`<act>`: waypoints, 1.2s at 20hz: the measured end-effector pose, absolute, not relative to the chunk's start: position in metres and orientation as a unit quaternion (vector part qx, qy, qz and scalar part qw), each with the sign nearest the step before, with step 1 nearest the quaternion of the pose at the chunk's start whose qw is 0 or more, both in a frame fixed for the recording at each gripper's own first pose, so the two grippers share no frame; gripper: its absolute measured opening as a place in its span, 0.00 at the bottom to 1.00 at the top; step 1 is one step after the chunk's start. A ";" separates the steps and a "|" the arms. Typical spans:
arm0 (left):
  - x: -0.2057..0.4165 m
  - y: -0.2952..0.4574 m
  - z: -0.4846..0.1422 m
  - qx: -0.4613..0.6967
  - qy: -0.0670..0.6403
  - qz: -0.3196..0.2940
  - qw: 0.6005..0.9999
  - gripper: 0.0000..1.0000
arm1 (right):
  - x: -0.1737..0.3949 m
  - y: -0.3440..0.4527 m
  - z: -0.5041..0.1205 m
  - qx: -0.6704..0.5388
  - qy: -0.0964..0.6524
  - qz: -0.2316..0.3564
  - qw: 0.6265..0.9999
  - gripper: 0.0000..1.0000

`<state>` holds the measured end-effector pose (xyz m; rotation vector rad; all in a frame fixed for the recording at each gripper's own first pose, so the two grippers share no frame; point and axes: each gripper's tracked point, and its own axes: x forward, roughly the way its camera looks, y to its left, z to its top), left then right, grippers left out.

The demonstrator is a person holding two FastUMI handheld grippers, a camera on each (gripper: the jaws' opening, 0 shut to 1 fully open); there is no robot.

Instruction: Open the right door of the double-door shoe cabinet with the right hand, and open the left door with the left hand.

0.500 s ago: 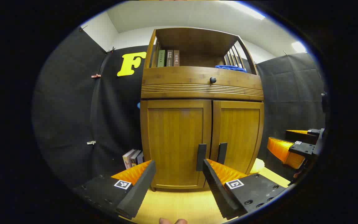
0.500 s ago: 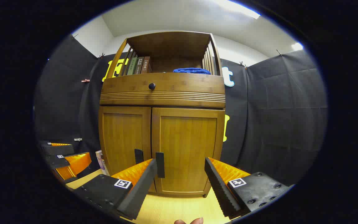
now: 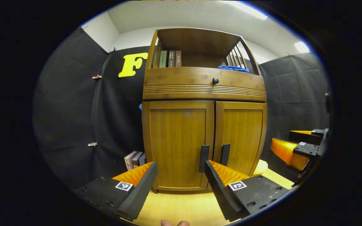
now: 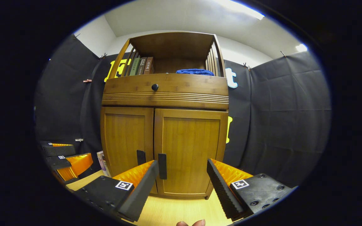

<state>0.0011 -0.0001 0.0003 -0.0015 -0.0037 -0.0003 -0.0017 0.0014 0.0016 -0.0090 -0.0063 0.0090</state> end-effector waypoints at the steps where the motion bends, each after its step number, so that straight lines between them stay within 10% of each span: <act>1: 0.001 0.000 0.000 -0.001 -0.003 0.000 1.000 0.94 | -0.002 0.001 0.001 -0.005 -0.003 0.005 1.000 0.98; 24: 0.022 0.020 -0.005 0.000 -0.004 0.008 1.000 0.93 | 0.131 0.054 -0.083 -0.011 0.053 0.036 0.998 0.98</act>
